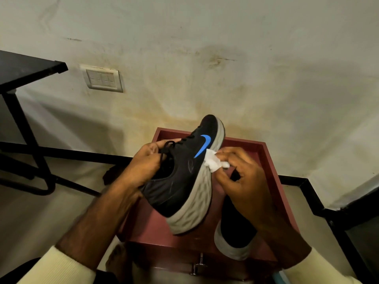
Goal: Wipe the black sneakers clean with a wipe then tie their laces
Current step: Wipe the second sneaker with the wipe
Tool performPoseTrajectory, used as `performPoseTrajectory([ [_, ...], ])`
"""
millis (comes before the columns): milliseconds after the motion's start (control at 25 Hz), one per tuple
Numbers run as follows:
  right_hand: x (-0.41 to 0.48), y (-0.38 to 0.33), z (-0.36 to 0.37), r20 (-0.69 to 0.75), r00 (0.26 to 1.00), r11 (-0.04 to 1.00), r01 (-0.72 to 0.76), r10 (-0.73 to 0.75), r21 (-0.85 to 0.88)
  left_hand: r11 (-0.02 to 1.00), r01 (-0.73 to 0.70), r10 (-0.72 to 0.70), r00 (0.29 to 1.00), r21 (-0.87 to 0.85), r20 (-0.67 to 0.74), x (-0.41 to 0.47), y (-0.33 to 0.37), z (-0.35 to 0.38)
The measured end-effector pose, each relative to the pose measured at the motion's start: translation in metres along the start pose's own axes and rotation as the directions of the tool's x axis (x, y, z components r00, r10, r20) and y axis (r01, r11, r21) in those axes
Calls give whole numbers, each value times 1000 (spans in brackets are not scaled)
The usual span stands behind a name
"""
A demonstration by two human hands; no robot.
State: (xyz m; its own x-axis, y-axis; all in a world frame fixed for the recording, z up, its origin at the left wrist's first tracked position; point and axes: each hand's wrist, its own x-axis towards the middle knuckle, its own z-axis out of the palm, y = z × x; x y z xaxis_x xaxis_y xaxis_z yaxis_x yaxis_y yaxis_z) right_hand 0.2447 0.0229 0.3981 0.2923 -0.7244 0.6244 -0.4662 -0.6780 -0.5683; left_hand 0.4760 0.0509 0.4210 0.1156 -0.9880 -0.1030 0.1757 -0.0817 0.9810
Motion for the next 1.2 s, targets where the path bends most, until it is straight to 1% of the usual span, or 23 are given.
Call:
performPoseTrajectory([
  [80, 5, 2, -6, -72, 997, 999, -24, 21, -48, 999, -34, 31, 996, 31, 86, 0, 0, 0],
  [160, 11, 3, -12, -133, 990, 996, -63, 54, -66, 999, -45, 42, 991, 22, 124, 2, -1, -4],
  [240, 16, 1, -18, -198, 974, 992, -118, 108, -39, 999, -44, 38, 986, 31, 162, 3, -1, -5],
  [320, 15, -4, -19, -213, 969, 991, -131, 128, -2, 998, -56, 47, 981, 42, 186, 3, -3, -4],
  [360, 12, -9, -16, -184, 978, 995, -98, 100, 24, 997, -64, 55, 982, 46, 181, 4, -4, -5],
  [440, 1, -23, -4, -58, 998, 995, 25, -20, 99, 996, -74, 65, 987, 57, 148, 7, -7, -5],
  [480, -5, -31, 2, 14, 996, 985, 80, -83, 150, 995, -73, 63, 988, 66, 139, 8, -8, -5],
  [560, -14, -37, 9, 127, 976, 963, 145, -177, 229, 993, -65, 51, 989, 99, 139, 10, -9, -7],
  [600, -14, -34, 8, 160, 963, 959, 179, -217, 219, 991, -65, 49, 989, 117, 141, 11, -10, -7],
  [640, -12, -29, 7, 170, 954, 961, 219, -247, 166, 989, -67, 48, 988, 130, 145, 10, -10, -7],
  [680, -8, -22, 4, 155, 957, 967, 234, -247, 97, 986, -75, 52, 986, 146, 157, 9, -11, -7],
  [720, -4, -14, 2, 109, 972, 978, 208, -210, 28, 983, -86, 58, 982, 159, 178, 7, -10, -5],
  [800, 6, -1, -7, -10, 997, 994, 82, -83, -77, 976, -114, 70, 971, 188, 227, 5, -10, -1],
  [840, 10, 4, -12, -53, 998, 995, 12, -17, -101, 972, -125, 75, 967, 197, 244, 4, -9, 0],
  [960, 21, 16, -28, -151, 974, 981, -181, 169, -72, 962, -160, 100, 960, 220, 263, 2, -7, -1],
  [1040, 24, 21, -31, -207, 945, 965, -263, 254, -20, 955, -185, 119, 955, 230, 272, 1, -6, -2],
  [1120, 22, 21, -29, -213, 931, 954, -300, 297, 18, 955, -198, 138, 956, 219, 259, 0, -5, -3],
  [1200, 17, 20, -27, -142, 948, 957, -288, 286, 7, 952, -216, 165, 959, 217, 231, 0, -5, -5],
])
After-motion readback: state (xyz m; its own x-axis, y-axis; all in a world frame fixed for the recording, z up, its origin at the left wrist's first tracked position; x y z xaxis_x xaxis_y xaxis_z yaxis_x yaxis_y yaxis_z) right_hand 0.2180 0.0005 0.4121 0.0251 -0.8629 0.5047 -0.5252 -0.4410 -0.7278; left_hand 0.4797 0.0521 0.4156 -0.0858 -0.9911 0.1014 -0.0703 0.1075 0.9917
